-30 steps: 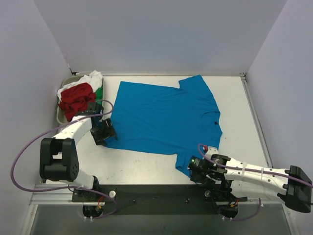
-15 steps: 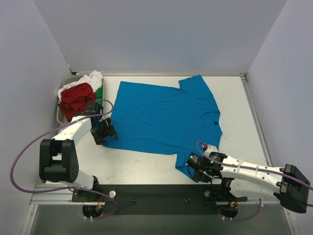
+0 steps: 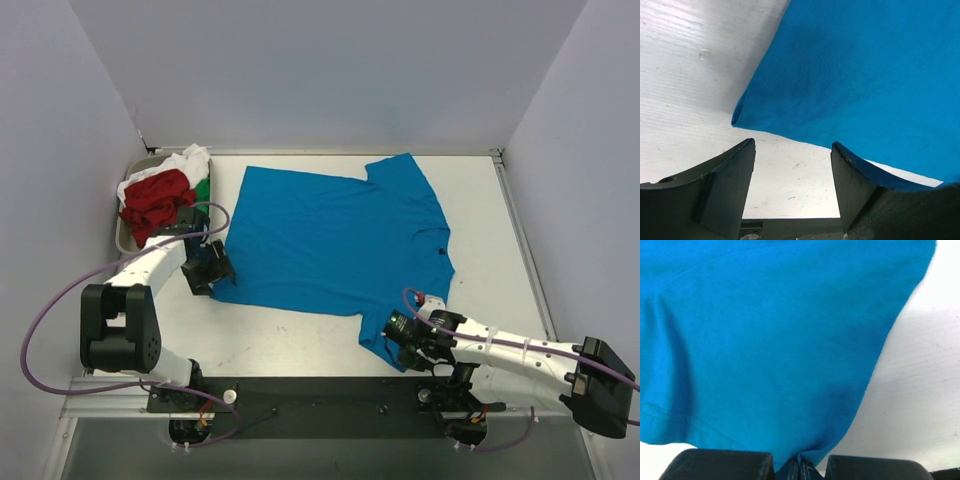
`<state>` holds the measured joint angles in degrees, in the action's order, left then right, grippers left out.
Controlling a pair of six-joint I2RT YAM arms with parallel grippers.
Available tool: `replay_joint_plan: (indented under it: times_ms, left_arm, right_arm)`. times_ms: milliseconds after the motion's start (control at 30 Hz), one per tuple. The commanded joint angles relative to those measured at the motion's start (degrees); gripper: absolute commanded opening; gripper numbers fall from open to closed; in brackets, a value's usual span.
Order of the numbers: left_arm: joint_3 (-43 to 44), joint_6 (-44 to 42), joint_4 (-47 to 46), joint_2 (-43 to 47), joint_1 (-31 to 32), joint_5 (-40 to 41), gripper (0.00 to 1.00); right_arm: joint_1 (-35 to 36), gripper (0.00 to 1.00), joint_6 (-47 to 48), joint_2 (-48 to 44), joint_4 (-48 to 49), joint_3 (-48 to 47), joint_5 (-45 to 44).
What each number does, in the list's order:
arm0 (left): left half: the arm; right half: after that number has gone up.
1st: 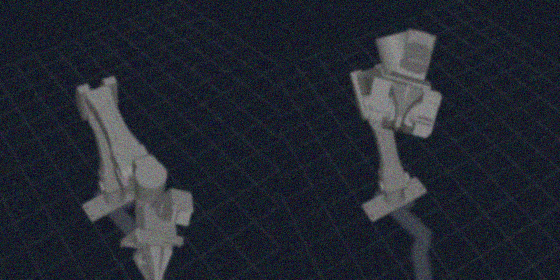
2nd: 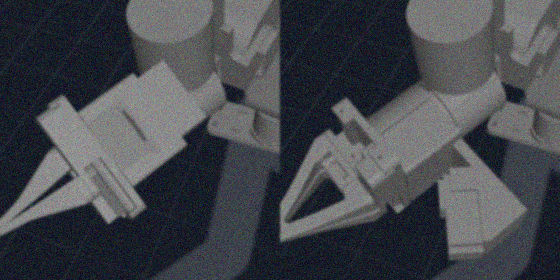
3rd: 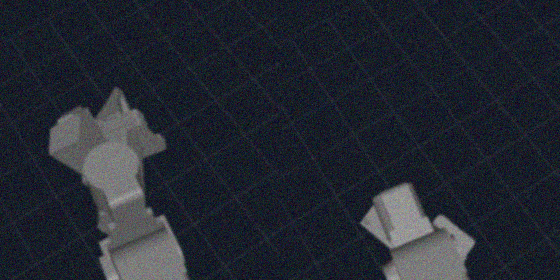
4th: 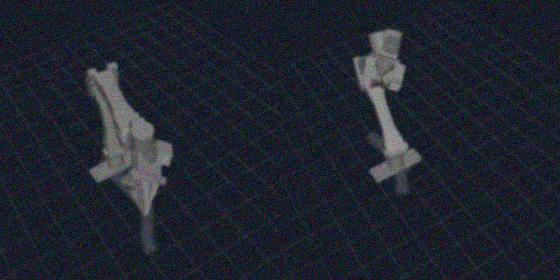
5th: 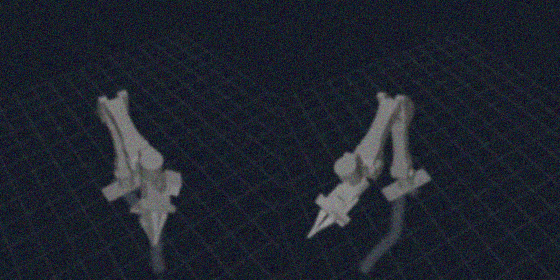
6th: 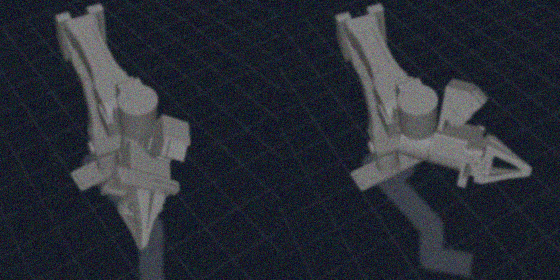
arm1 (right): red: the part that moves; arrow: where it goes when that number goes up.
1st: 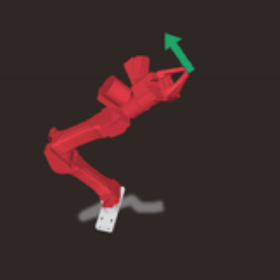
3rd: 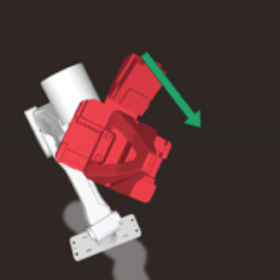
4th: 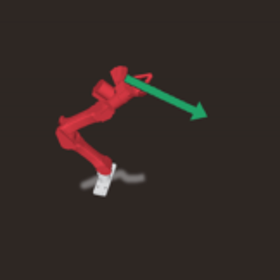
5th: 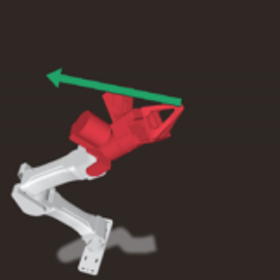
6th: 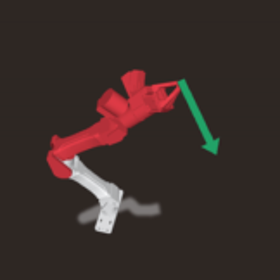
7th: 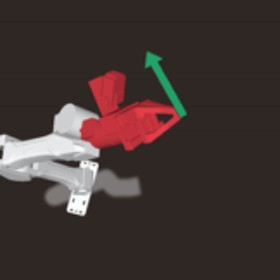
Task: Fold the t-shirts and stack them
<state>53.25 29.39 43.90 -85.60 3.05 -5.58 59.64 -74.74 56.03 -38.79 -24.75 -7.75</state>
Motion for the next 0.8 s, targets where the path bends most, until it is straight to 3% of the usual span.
replay_joint_plan:
  times_ms: [0, 767]
  left_arm:
    - [2.6, 0.3, 0.7, -1.2, -2.0, 1.2, 0.72]
    - [-0.6, 2.1, -2.2, -7.8, -5.7, 1.8, 0.53]
  right_arm:
    - [1.1, 0.00, 1.3, 0.9, -2.2, -2.8, -2.8]
    - [1.5, 0.00, 2.9, -3.4, -2.9, -3.0, -3.3]
